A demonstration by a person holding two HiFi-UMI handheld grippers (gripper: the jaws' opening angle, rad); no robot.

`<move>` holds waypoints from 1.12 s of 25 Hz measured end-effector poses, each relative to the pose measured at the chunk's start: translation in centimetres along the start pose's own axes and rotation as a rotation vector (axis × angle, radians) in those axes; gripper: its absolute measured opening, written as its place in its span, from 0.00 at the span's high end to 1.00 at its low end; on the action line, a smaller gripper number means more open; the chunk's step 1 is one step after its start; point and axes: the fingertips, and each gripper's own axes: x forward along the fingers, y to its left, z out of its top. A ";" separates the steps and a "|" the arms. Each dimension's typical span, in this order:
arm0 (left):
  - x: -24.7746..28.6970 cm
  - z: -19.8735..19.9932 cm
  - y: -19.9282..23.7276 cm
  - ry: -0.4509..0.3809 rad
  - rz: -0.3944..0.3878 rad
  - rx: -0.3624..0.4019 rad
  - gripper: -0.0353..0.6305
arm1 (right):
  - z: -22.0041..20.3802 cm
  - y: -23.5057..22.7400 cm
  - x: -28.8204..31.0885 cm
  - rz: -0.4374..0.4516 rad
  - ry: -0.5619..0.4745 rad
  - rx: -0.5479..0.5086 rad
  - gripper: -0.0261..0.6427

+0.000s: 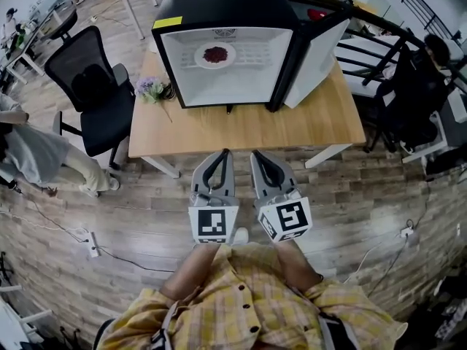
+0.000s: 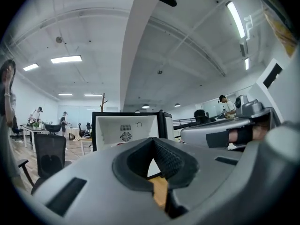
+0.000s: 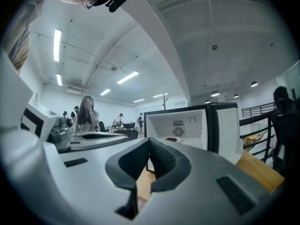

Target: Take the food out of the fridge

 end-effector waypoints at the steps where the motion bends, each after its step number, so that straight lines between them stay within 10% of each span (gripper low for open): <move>1: 0.7 0.1 0.5 0.000 -0.001 -0.003 0.94 | 0.2 -0.2 0.7 -0.001 -0.004 -0.006 0.95; 23: 17.1 -2.3 12.3 0.031 0.039 -0.081 0.94 | 0.3 -6.2 15.5 -0.016 0.013 -0.006 0.95; 28: 20.8 -4.8 14.0 0.086 0.014 -0.246 0.94 | 0.5 -7.6 17.7 -0.035 0.013 0.004 0.95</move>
